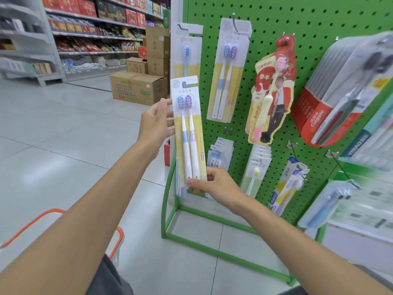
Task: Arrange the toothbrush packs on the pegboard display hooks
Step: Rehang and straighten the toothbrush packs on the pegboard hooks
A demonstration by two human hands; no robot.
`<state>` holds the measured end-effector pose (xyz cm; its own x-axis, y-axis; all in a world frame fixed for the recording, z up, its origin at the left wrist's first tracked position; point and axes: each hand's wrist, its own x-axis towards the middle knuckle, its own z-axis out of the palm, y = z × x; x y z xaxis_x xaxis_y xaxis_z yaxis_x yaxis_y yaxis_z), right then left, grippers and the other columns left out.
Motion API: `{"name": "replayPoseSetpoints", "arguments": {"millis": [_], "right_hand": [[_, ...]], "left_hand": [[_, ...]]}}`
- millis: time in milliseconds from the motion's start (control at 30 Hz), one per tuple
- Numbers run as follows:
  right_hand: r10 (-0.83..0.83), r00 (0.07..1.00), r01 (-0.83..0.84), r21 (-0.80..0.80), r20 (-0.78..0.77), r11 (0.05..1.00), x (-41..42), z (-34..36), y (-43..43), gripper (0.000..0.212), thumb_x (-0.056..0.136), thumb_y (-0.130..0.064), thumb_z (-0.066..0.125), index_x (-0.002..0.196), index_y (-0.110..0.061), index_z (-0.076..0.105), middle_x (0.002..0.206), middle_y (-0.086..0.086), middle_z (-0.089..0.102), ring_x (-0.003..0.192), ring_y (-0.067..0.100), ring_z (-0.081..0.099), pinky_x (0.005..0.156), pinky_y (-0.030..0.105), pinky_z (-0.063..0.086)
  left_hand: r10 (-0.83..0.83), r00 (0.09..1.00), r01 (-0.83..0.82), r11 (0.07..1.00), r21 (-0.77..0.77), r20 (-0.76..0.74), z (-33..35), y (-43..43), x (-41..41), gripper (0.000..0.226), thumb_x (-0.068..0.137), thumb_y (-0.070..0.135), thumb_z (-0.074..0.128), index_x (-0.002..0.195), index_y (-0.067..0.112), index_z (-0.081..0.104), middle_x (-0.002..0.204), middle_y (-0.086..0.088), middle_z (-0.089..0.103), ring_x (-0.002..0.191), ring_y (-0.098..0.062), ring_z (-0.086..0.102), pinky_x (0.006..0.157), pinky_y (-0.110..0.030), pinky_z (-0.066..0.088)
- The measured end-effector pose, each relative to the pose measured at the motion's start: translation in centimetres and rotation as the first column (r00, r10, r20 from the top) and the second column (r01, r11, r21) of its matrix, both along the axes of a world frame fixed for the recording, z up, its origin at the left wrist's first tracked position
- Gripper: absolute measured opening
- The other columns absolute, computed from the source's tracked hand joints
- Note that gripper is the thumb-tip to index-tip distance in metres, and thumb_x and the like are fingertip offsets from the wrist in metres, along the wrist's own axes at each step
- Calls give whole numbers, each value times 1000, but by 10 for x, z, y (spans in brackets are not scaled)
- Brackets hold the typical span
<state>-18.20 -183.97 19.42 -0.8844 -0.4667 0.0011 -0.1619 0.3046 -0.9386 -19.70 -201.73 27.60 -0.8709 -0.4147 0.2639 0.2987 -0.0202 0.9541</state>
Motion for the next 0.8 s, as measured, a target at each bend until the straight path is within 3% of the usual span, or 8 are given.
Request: {"name": "replayPoseSetpoints", "arguments": {"millis": [100, 200, 300, 400, 500, 633, 733, 800], "right_hand": [[-103, 948, 151, 142, -300, 978, 2, -3, -2, 21, 91, -26, 65, 111, -21, 66, 82, 4, 69, 68, 15, 59, 57, 26, 46], [-27, 808, 205, 238, -589, 949, 2, -12, -5, 56, 95, -20, 50, 147, -36, 38, 85, -10, 54, 77, 14, 47, 64, 28, 39], [-28, 885, 123, 176, -464, 977, 0, -13, -9, 70, 97, -17, 42, 154, -43, 10, 108, -9, 53, 75, 10, 46, 68, 27, 38], [-53, 935, 106, 132, -351, 986, 2, -9, -12, 71, 95, -27, 54, 153, -36, 16, 135, -9, 48, 106, 11, 52, 88, 31, 46], [10, 995, -9, 7, -103, 1000, 5, -4, -13, 62, 86, -31, 71, 134, -38, 33, 124, -29, 51, 107, -5, 55, 92, 20, 48], [9, 1000, -11, 74, 30, 997, -4, -9, -13, 38, 87, -13, 67, 124, -21, 59, 115, -11, 68, 103, 8, 66, 90, 31, 55], [-53, 996, 45, 108, 72, 993, -8, -2, -8, 35, 91, -15, 65, 126, -16, 58, 115, -4, 68, 99, 9, 64, 75, 18, 46], [-126, 989, 119, 90, 77, 989, -13, 10, -1, 42, 91, -22, 66, 131, -17, 52, 115, -1, 66, 101, 11, 63, 77, 23, 46]], "left_hand": [[-69, 998, 68, 994, -87, -9, 1, 6, 4, 39, 101, 48, 41, 116, 19, 63, 95, 4, 71, 85, -7, 71, 69, -22, 58], [-134, 991, 135, 981, -139, 17, -6, 7, 2, 42, 94, 49, 56, 124, 20, 57, 117, -8, 66, 106, -17, 67, 82, -37, 60], [-200, 979, 201, 978, -48, 32, -7, 6, 2, 36, 96, 43, 56, 126, 22, 56, 120, -7, 65, 109, -18, 65, 84, -38, 60], [-198, 980, 198, 980, 8, 31, -8, 8, 2, 24, 104, 31, 44, 120, 18, 56, 100, -2, 66, 84, -11, 69, 77, -34, 59], [-197, 978, 193, 978, 77, 60, -11, 10, 2, 26, 107, 24, 35, 114, 17, 59, 99, -3, 71, 85, -14, 70, 83, -40, 57], [-257, 961, 243, 961, 132, 102, -15, 11, 3, 33, 107, 20, 34, 126, 6, 57, 119, -15, 68, 101, -26, 68, 89, -45, 55], [-315, 941, 292, 941, 172, 123, -21, 15, 3, 36, 107, 19, 31, 132, 3, 53, 124, -17, 65, 105, -27, 67, 83, -38, 55], [-354, 921, 332, 931, 151, 164, -24, 20, 3, 37, 107, 19, 31, 132, 4, 54, 125, -17, 65, 102, -25, 67, 82, -37, 54]]}}
